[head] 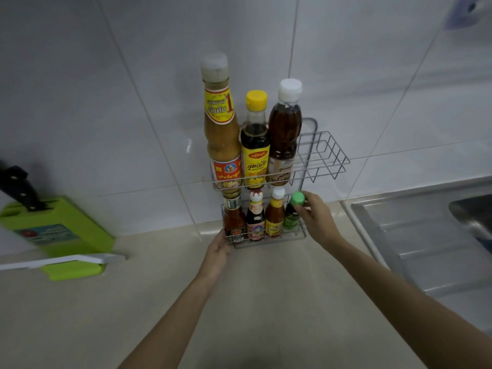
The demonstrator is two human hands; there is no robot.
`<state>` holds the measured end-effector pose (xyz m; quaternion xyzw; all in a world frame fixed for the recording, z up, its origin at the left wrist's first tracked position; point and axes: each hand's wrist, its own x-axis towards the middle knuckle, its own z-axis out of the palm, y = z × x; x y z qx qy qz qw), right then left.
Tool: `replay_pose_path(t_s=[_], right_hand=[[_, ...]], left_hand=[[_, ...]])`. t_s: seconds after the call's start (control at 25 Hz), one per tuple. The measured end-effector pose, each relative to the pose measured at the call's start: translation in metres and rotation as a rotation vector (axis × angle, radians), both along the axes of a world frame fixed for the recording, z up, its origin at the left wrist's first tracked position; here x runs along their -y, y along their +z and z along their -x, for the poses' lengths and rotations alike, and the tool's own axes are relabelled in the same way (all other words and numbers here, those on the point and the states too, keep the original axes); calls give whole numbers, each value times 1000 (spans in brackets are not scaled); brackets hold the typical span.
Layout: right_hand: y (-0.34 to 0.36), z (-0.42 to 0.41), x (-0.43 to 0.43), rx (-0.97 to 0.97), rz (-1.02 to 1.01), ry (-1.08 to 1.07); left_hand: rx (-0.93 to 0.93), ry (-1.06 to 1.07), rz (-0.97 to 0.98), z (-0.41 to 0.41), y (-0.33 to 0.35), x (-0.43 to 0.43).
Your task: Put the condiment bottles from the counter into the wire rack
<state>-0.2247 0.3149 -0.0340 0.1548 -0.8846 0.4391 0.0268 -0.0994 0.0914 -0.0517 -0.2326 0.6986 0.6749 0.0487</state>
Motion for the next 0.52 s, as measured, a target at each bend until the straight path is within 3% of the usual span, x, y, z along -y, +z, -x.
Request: replay_pose_path(t_s=[0.4, 0.44, 0.52], right_hand=[[17, 13, -16, 165, -71, 80], [47, -38, -10, 103, -40, 107], [62, -62, -4, 82, -20, 129]], left_hand=[[-48, -71, 58, 9, 10, -1], [-106, -47, 88, -49, 44, 1], [-153, -92, 114, -75, 61, 3]])
